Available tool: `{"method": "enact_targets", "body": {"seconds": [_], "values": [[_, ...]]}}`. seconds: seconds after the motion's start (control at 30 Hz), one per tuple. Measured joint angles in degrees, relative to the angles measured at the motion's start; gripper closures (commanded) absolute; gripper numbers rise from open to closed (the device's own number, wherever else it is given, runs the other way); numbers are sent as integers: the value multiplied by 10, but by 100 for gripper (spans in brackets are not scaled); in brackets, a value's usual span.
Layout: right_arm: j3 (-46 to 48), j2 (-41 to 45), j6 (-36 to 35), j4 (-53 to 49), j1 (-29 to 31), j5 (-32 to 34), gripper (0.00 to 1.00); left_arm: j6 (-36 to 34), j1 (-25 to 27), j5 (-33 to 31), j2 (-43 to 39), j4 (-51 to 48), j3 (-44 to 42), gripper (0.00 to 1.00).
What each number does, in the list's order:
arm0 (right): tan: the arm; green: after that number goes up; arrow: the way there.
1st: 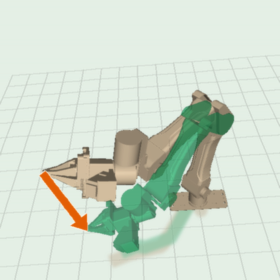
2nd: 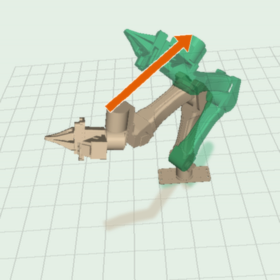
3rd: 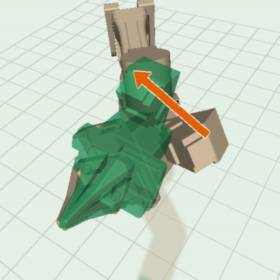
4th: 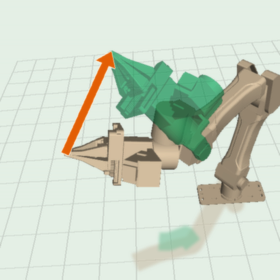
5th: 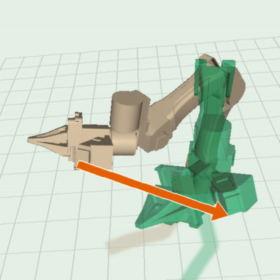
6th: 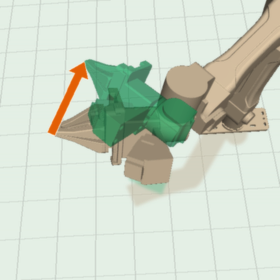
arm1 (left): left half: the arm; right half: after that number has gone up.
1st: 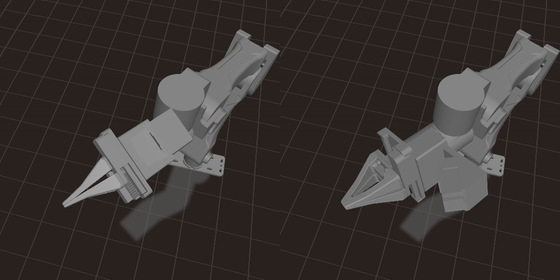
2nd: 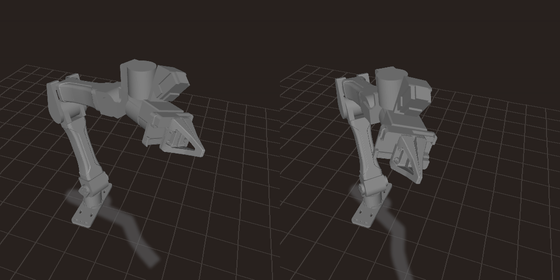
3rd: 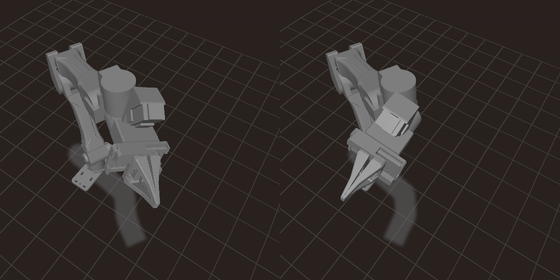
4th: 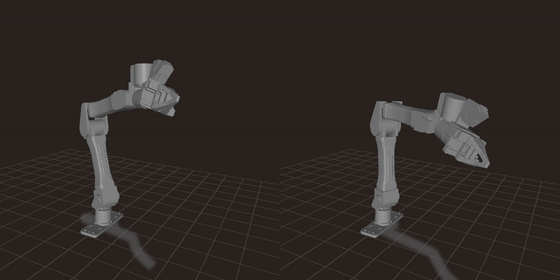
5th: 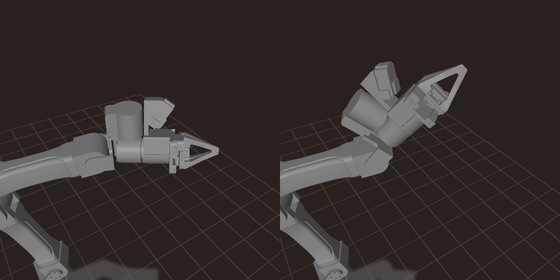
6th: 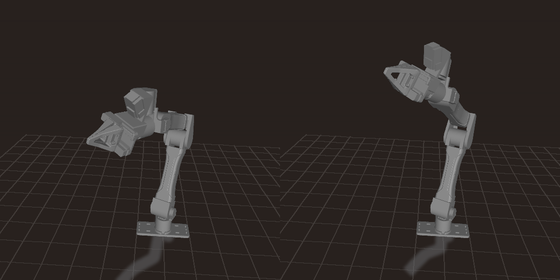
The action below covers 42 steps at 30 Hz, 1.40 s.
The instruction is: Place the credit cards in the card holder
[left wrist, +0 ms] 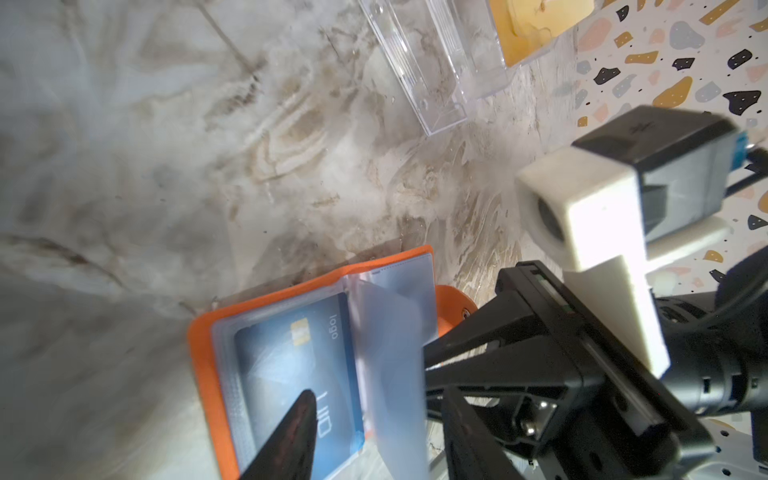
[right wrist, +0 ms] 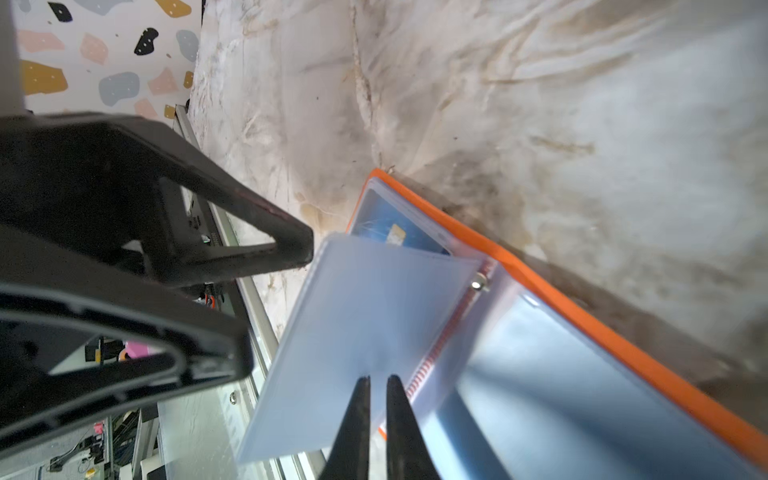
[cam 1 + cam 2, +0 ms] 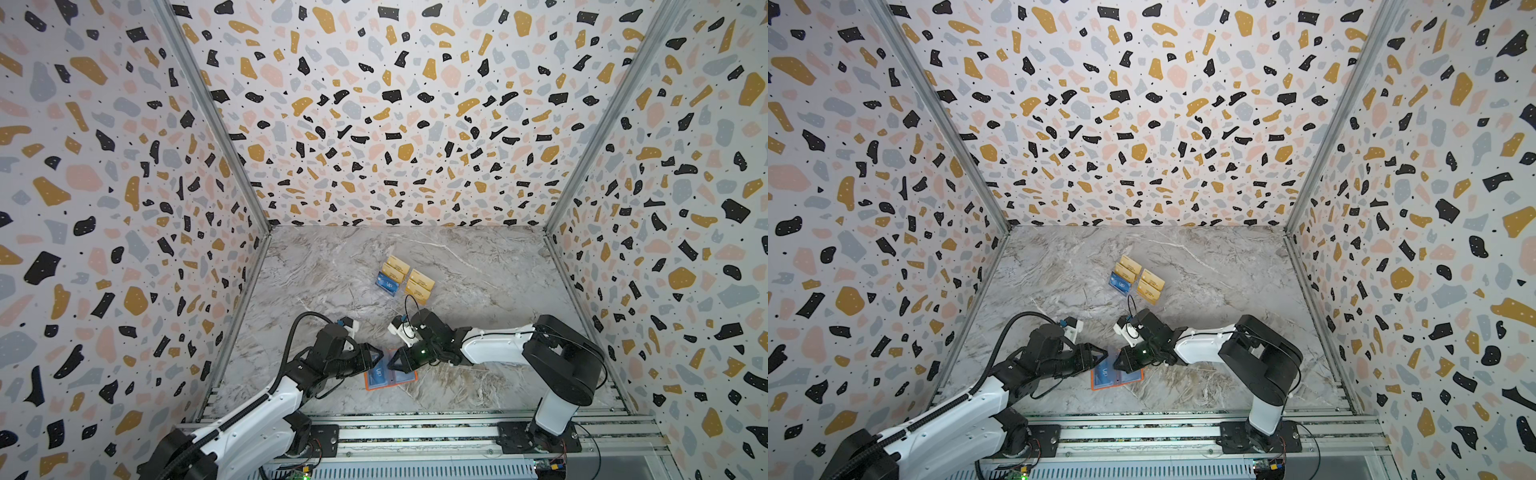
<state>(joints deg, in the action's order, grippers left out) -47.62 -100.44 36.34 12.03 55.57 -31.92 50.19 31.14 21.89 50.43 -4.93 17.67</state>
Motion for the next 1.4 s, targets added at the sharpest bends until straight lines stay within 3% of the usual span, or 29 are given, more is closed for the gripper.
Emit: {"method": "enact_targets", "body": {"seconds": [0.2,0.37,0.5,0.77,1.13,1.4], "values": [[-6,-26,3,6,7,-4,89,-13,-2,-16,-4,-45,7,54],[-6,-38,10,13,7,-5,89,-19,-2,-28,6,-63,-1,42],[-7,-39,16,18,7,-4,89,-24,-2,-38,17,-64,-1,46],[0,-38,30,30,7,0,89,-31,-2,-44,79,-32,-9,67],[39,-26,68,76,5,2,89,-54,-3,-43,129,13,3,67],[-41,2,15,-22,-32,2,83,-62,-3,-49,104,-39,15,61]]}}
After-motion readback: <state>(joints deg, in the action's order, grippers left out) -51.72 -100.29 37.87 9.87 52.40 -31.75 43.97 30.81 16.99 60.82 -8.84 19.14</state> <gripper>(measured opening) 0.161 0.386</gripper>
